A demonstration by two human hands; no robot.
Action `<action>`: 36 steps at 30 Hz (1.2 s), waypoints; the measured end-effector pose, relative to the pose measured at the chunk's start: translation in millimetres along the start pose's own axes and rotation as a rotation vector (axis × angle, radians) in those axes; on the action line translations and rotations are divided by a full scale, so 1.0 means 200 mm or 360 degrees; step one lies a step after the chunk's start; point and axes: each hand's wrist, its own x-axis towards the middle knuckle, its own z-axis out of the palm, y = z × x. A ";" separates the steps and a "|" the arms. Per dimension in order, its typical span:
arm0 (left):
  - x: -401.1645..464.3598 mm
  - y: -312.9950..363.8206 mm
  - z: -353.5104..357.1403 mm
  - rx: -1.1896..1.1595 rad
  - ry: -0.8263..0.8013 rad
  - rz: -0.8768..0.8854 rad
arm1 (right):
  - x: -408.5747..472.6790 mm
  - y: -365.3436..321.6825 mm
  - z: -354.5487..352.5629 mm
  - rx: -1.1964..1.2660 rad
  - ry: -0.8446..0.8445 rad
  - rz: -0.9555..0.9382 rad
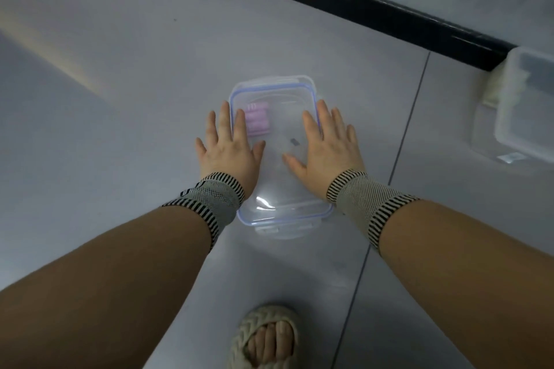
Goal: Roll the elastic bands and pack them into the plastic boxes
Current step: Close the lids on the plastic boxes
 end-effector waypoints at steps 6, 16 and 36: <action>-0.23 -0.06 0.05 -0.0339 0.0034 0.0118 | -0.11 0.02 0.02 0.0253 -0.0024 0.0072; -0.10 -0.03 -0.01 -0.0226 0.0046 0.0051 | -0.01 0.01 -0.06 0.0163 0.0095 0.0138; -0.16 0.03 0.02 -0.0439 -0.0111 -0.0029 | -0.05 0.07 0.02 0.0633 0.0014 0.0266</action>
